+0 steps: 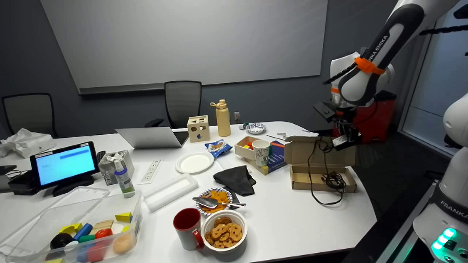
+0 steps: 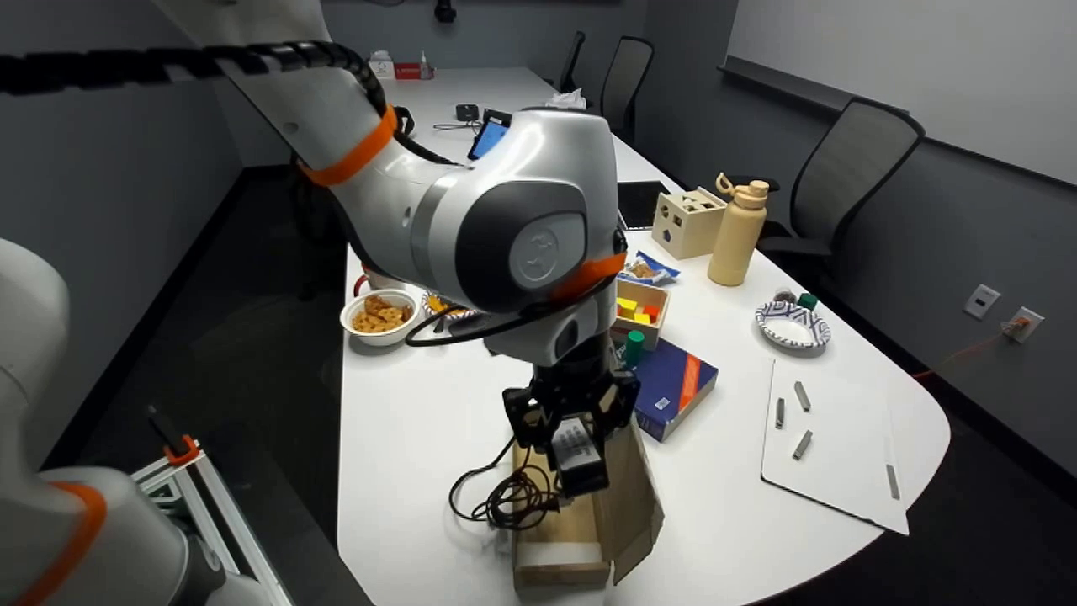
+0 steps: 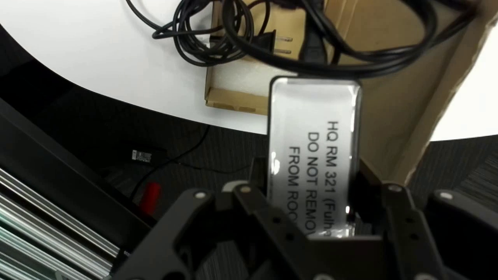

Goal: Put the black cable in the brown box.

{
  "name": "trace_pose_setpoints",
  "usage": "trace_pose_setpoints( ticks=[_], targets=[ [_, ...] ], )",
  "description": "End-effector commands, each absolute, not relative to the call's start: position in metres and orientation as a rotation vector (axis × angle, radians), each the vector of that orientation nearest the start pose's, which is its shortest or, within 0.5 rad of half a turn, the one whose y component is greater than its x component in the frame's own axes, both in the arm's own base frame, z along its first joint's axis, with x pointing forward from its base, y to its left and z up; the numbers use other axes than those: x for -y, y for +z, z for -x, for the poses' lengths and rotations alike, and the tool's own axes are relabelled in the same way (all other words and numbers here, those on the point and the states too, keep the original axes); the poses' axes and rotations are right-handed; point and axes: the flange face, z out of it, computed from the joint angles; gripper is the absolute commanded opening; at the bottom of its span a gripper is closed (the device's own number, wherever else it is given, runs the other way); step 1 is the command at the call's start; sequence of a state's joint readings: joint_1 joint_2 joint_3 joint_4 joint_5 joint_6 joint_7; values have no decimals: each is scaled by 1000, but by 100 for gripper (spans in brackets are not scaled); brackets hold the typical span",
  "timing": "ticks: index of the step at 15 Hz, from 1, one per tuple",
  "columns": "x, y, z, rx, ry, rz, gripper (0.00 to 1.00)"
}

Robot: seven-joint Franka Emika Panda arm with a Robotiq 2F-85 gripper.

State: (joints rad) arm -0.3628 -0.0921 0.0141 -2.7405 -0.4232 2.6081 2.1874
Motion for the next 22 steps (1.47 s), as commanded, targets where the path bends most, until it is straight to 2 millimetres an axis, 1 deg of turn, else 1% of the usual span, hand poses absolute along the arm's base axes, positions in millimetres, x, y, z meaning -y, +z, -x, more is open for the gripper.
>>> trace_pose_setpoints(
  ticks=[1,9,11,14,17,18,20,22],
  targets=[
    [126,222,-378,-2940,-231,1493,28],
    [142,167,-383,-3018,-170,1399,28],
    [145,154,-389,-3024,-155,1388,28],
    [147,144,-404,-3013,-144,1352,28],
    [139,143,-425,-2985,-107,1288,28],
    [133,143,-432,-2974,-80,1274,28],
    [119,141,-442,-2959,-33,1257,28],
    [108,139,-446,-2952,1,1250,28]
  ],
)
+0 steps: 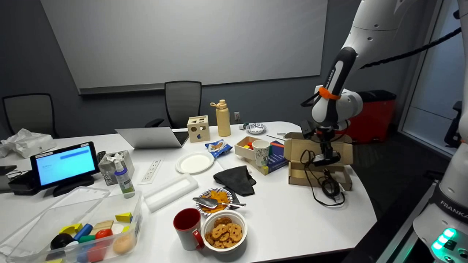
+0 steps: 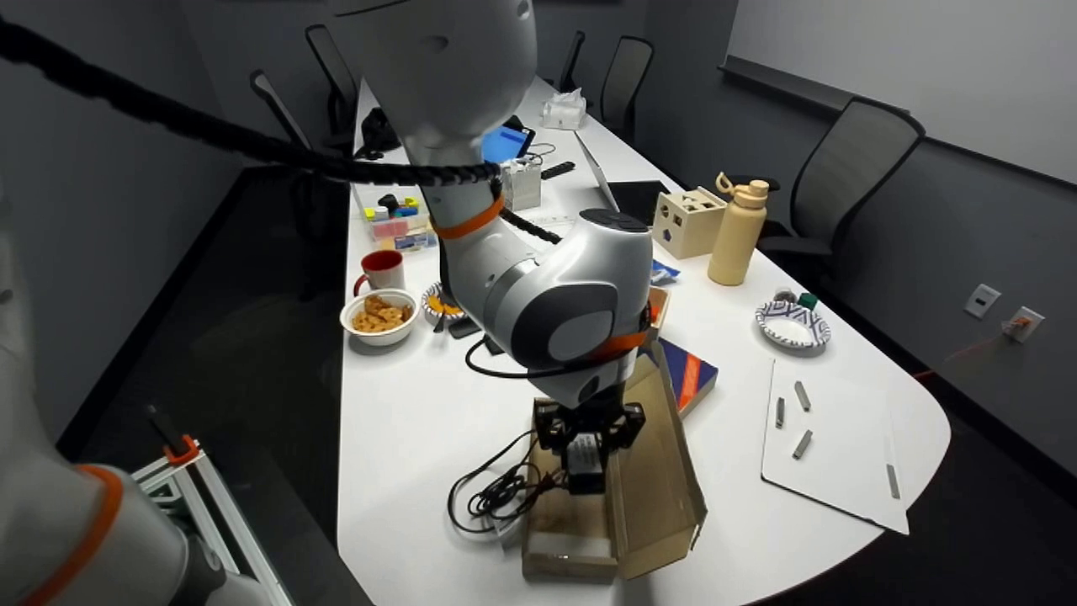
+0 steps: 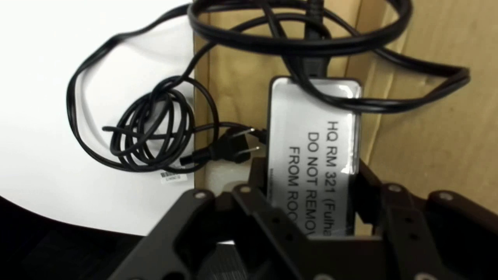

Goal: Put the black cable in the brown box.

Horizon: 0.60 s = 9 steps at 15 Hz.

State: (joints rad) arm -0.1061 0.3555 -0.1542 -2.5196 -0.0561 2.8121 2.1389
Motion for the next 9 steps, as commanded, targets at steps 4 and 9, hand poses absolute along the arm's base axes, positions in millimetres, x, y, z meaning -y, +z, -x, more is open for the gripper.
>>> trace_pose_setpoints(
  ticks=[4,9],
  targets=[
    [103,140,-440,-2965,-1,1236,93],
    [110,156,-435,-2960,-39,1241,100]
  ],
)
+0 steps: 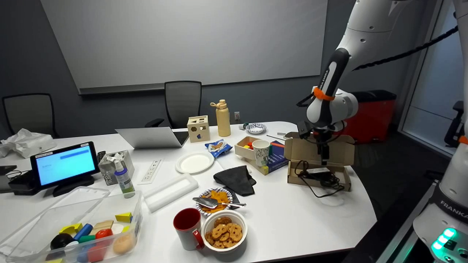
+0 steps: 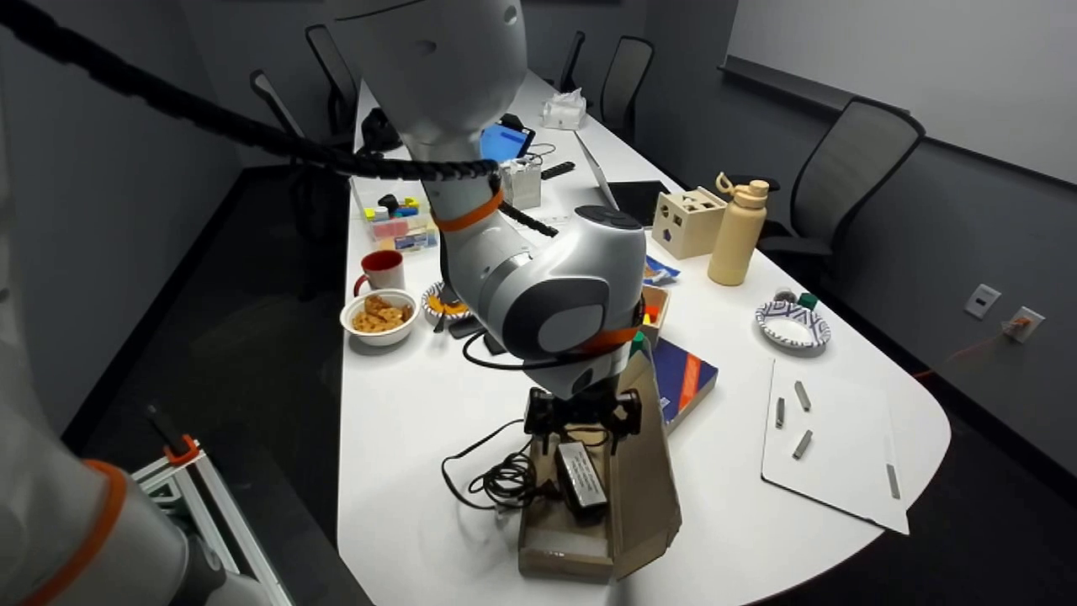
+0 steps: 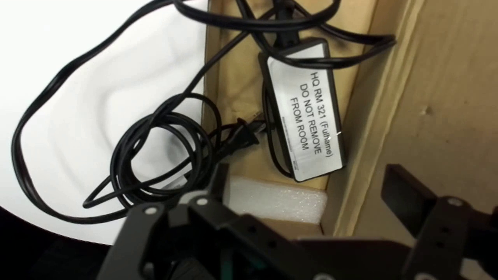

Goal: Put the black cable in the brown box.

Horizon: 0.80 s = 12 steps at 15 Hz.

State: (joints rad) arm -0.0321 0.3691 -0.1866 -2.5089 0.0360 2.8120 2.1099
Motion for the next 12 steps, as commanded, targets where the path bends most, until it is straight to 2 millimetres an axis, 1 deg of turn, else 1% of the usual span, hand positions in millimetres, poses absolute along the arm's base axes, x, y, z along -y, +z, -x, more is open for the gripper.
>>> trace_pose_setpoints(
  ticks=[1,6,12],
  targets=[
    [111,160,-435,-2955,-47,1241,100],
    [108,184,-427,-2927,-77,1264,100],
    [97,200,-419,-2896,-110,1277,100]
  ],
)
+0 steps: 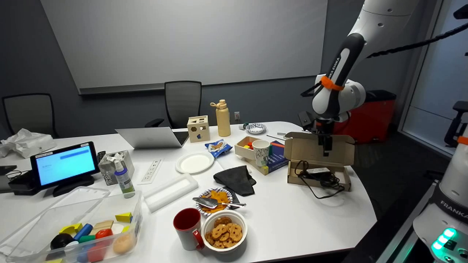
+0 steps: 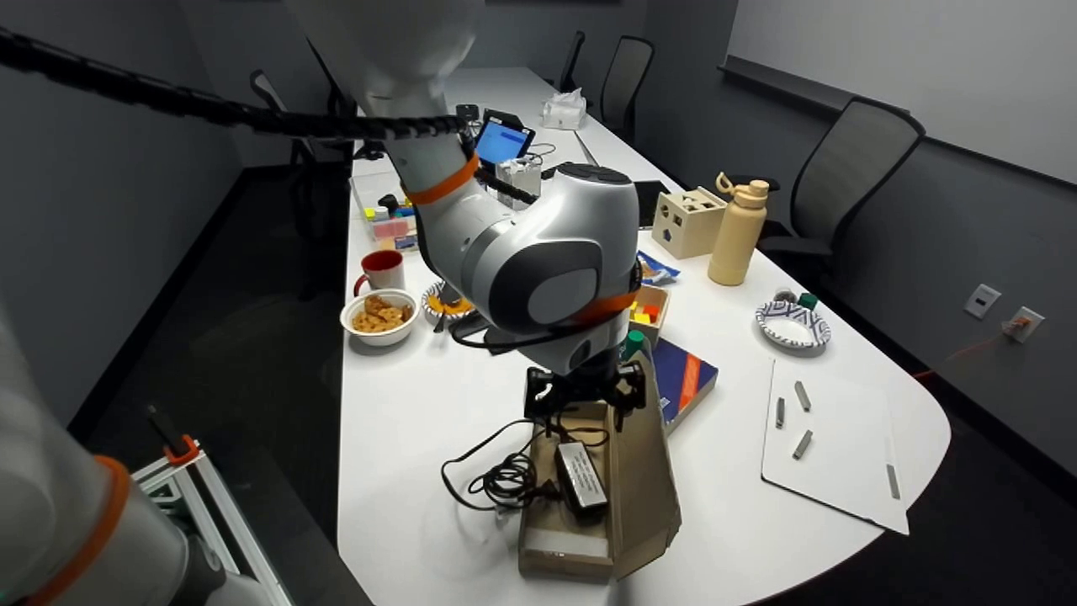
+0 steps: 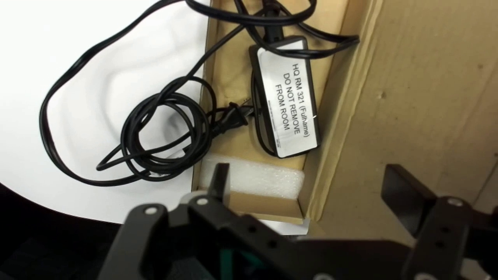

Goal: Put the black cable in the brown box.

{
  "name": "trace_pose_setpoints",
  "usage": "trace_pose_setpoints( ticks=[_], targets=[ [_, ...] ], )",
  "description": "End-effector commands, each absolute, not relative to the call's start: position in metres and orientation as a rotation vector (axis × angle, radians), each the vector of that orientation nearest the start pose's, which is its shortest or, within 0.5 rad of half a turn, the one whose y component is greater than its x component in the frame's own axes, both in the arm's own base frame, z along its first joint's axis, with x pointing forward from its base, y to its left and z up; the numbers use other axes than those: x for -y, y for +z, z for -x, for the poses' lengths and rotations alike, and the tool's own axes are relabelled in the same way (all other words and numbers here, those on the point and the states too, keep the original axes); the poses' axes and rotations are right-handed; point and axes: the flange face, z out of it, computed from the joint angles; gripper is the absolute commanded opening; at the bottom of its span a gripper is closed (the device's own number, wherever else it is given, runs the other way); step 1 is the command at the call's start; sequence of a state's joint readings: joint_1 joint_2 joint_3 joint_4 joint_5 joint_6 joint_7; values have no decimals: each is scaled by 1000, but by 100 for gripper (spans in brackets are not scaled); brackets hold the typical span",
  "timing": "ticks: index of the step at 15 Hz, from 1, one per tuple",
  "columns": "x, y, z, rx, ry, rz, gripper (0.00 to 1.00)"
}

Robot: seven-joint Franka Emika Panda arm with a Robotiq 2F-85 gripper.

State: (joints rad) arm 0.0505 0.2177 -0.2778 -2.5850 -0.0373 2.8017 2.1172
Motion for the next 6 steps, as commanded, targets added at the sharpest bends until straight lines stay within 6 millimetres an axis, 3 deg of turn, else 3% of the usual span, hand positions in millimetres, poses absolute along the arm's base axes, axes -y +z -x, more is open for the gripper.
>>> trace_pose_setpoints(
  ticks=[1,6],
  targets=[
    [95,201,-419,-2894,-114,1274,100],
    [84,206,-414,-2891,-137,1253,100]
  ],
)
